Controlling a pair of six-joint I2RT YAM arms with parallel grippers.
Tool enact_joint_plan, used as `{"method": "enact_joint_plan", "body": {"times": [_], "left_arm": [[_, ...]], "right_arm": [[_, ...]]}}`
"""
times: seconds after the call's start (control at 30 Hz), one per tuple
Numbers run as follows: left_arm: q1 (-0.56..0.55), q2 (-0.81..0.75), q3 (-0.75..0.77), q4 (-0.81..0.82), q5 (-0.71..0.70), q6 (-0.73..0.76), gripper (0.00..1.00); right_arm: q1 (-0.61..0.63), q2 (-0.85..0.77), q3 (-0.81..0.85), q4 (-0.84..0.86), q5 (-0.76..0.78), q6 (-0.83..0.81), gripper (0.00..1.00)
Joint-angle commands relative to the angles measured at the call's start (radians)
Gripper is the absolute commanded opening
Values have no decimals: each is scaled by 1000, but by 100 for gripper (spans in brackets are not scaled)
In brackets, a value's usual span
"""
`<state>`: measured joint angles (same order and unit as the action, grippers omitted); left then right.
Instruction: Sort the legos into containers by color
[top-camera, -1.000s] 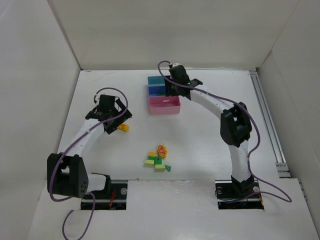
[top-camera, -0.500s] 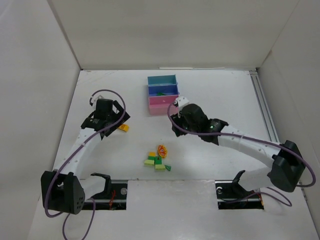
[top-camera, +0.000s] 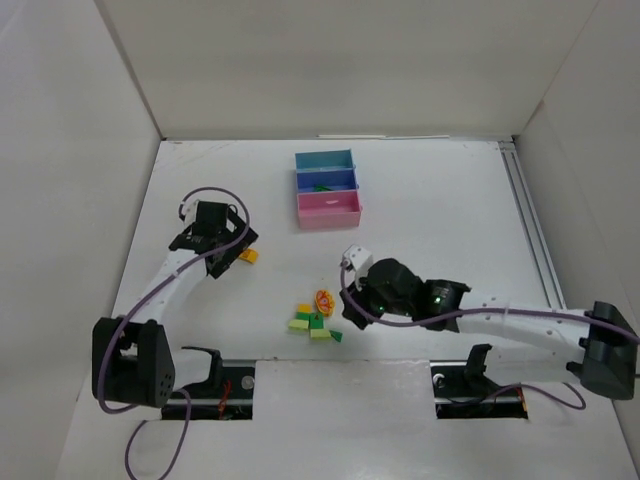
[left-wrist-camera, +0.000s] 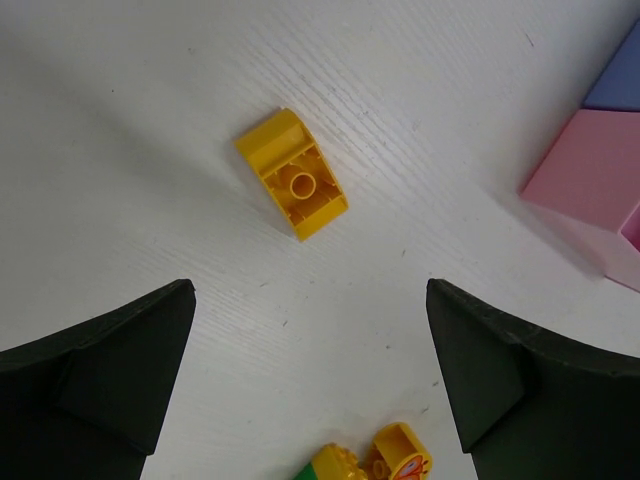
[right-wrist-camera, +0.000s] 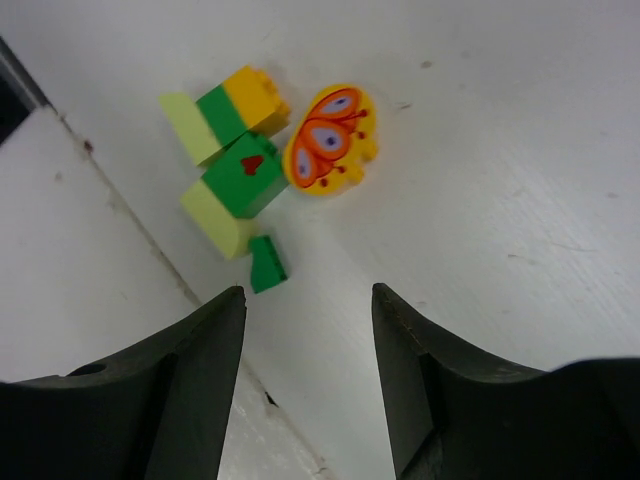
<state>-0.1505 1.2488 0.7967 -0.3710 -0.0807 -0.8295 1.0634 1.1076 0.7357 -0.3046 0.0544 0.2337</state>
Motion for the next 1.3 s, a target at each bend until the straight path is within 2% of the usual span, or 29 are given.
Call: {"method": "enact_joint_plan", "body": {"times": [0.0,0.23,0.5,0.8,1.07,1.17,1.27], "left_arm": [[-10,-115,-46,14,10,-13,100],[-54,-256,-184,23,81,-33,100],[-54,-339,-226,1,99,-33,100],[-54,-359,-208,-31,99,-33,100],[-54,-359,-197,-42,68,-33,100],[-54,-350,-185,-42,68,-33,100],[-54,-341,-166,-51,59,-23,100]], "right_arm": [[126,102,-4,78,-33,-26,59],[254,357,89,110,93,-56,58],[264,454,99,157,183,-27,58],[264,497,99,157,274,1,58],[264,508,88,157,242,10,36],[264,471,77,145,231,33,23],[264,417,67,101,264,73,15]]}}
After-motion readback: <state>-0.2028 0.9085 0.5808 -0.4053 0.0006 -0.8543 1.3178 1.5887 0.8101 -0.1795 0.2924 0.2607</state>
